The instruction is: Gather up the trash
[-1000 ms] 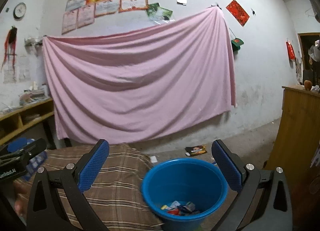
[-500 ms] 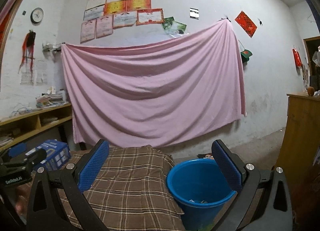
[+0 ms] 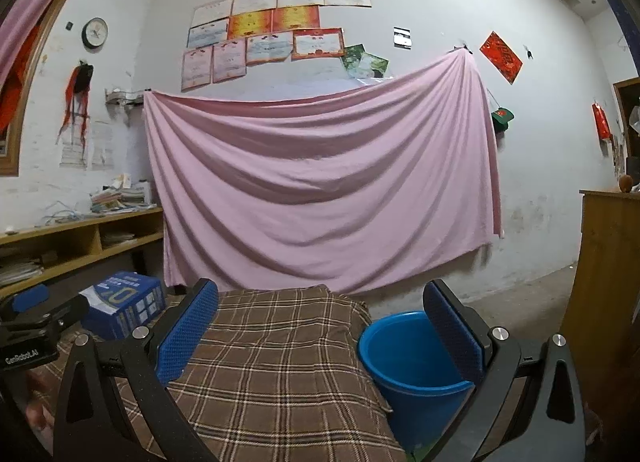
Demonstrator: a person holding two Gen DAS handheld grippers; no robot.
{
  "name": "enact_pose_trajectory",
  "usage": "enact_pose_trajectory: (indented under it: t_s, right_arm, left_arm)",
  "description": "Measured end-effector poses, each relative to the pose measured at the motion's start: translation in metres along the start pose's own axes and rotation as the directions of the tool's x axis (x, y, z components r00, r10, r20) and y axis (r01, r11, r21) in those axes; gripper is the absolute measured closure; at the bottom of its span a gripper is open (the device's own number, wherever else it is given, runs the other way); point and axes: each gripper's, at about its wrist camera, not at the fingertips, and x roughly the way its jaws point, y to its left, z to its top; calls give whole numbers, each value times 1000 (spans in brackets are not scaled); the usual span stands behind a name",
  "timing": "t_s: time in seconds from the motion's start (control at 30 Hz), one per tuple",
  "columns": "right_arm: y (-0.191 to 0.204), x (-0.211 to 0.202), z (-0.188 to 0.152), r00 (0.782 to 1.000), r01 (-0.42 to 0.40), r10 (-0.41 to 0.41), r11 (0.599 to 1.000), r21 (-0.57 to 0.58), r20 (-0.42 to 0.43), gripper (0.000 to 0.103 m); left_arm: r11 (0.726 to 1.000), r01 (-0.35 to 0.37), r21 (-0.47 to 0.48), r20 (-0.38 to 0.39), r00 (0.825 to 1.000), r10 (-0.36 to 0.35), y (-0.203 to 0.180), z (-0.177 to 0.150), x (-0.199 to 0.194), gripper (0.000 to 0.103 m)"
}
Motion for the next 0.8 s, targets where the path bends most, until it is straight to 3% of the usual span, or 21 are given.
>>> enact_pose_trajectory:
  t_s: [0.53,0.8]
  right_arm:
    - [12,-12,-31,998,-41,40,999,-6,-49,0]
    - [14,-13,-42,996,-66,64,998,-25,-58,0]
  left_arm:
    - [1000,-31,0,-25,999,31,13,-37,-9,2]
    - [999,-37,1,5,999,37,18,-51,-14,2]
